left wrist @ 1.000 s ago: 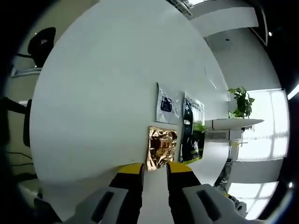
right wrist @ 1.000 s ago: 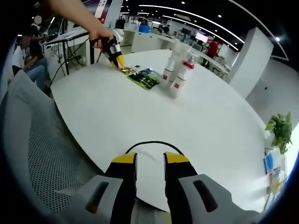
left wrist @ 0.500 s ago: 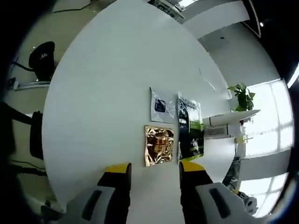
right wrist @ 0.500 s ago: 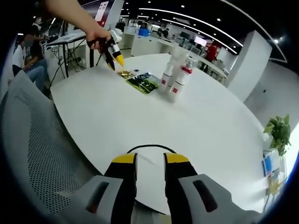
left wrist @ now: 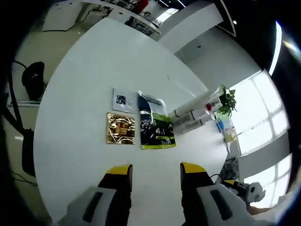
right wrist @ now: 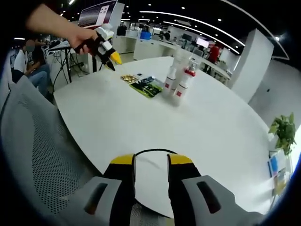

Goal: Arrange the skincare products in the storage area until every visible bottle or jar stands upright without overlapping.

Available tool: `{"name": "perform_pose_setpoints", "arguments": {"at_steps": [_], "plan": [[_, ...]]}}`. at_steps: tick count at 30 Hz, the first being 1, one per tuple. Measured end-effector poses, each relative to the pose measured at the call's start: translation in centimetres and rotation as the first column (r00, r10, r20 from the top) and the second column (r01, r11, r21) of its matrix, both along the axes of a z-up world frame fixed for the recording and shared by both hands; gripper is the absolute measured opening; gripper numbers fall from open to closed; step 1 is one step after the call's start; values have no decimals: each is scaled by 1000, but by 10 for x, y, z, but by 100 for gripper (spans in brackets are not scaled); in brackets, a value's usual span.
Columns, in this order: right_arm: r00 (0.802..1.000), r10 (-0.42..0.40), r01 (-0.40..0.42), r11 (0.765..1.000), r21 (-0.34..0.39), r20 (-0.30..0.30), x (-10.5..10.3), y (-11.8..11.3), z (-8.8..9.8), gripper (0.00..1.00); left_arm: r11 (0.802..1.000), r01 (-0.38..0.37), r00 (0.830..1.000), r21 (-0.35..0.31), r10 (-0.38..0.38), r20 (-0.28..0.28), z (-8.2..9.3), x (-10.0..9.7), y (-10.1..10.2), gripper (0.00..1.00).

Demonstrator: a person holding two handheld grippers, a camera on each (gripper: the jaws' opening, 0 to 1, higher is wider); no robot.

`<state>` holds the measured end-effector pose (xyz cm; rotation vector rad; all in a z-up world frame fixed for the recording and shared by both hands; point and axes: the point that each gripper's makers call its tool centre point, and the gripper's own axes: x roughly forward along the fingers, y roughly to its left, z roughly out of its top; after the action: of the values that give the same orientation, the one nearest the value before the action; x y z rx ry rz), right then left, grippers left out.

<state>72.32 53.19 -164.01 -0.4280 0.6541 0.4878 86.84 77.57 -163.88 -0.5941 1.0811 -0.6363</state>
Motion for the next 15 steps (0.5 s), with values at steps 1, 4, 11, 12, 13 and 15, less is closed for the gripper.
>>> {"name": "perform_pose_setpoints", "arguments": {"at_steps": [1, 4, 11, 12, 13, 15], "plan": [[1000, -1, 1, 1000, 3, -3, 0, 0, -1, 25, 1000, 7, 1000, -11, -7, 18, 5, -9, -6, 42], [1000, -6, 6, 1000, 5, -19, -1, 0, -4, 27, 999, 20, 997, -31, -17, 82, 16, -24, -17, 42], [1000, -8, 8, 1000, 28, -2, -1, 1, 1, 27, 989, 142, 960, -43, -127, 251, 42, -68, -46, 49], [1000, -10, 10, 999, 30, 2, -1, 1, 2, 27, 988, 154, 957, -32, -141, 252, 41, -77, -50, 51], [1000, -11, 11, 999, 32, 2, -1, 1, 2, 27, 985, 171, 952, -24, -159, 261, 41, -82, -52, 52], [1000, -14, 14, 999, 43, 1, -1, 1, 3, 26, 984, 179, 943, -5, -170, 287, 41, -89, -55, 52]]}}
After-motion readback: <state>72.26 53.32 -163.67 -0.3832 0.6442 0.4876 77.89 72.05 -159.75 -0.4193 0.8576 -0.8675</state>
